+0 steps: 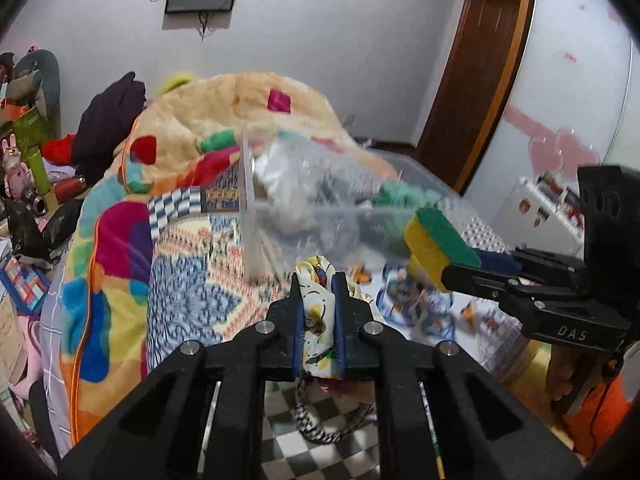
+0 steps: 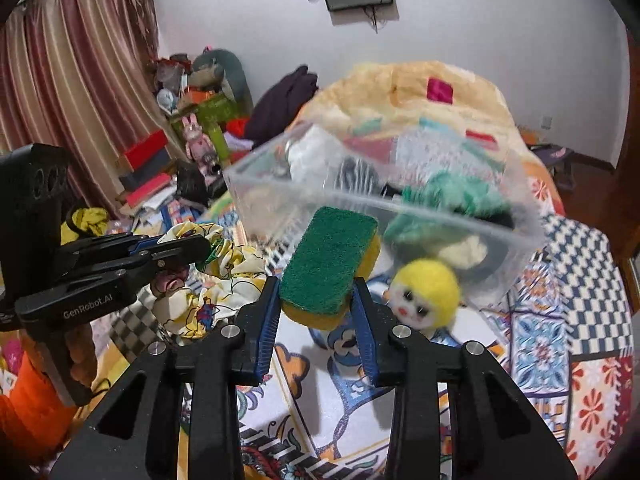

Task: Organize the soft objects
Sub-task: 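Grasp the green-yellow sponge with right tool while left grasps the yellow floral cloth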

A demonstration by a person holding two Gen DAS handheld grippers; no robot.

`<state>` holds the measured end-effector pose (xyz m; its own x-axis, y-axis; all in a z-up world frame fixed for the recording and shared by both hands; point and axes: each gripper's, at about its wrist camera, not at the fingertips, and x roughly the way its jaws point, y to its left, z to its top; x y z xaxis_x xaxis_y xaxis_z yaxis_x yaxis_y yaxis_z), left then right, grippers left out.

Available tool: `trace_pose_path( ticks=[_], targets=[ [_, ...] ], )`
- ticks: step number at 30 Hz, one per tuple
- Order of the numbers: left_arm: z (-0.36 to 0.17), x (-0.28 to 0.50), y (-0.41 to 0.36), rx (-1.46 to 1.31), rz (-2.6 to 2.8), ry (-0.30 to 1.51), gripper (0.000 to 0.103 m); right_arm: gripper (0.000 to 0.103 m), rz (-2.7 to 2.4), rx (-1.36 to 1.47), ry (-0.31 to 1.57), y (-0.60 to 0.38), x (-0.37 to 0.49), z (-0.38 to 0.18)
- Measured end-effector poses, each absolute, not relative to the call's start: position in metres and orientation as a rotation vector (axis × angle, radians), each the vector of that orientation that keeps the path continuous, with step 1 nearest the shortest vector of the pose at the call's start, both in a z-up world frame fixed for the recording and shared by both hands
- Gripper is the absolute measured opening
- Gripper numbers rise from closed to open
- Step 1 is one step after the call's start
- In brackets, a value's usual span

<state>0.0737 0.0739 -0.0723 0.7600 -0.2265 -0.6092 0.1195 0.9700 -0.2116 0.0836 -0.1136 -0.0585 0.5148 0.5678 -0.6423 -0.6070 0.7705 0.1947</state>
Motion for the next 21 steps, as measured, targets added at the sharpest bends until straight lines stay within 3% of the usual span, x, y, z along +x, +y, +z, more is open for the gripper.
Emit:
trace_pose_path(
  ticks=[12, 21],
  targets=[
    [-0.017, 0.108, 0.067, -0.118, -0.142, 0.521, 0.012, 0.032, 0.632, -0.041, 0.62, -0.13, 0.105, -0.021],
    [-0.019, 0.145, 0.06, -0.103, -0.111, 0.515, 0.012, 0.032, 0.61, -0.041, 0.586, -0.119, 0.135, -0.014]
  ],
)
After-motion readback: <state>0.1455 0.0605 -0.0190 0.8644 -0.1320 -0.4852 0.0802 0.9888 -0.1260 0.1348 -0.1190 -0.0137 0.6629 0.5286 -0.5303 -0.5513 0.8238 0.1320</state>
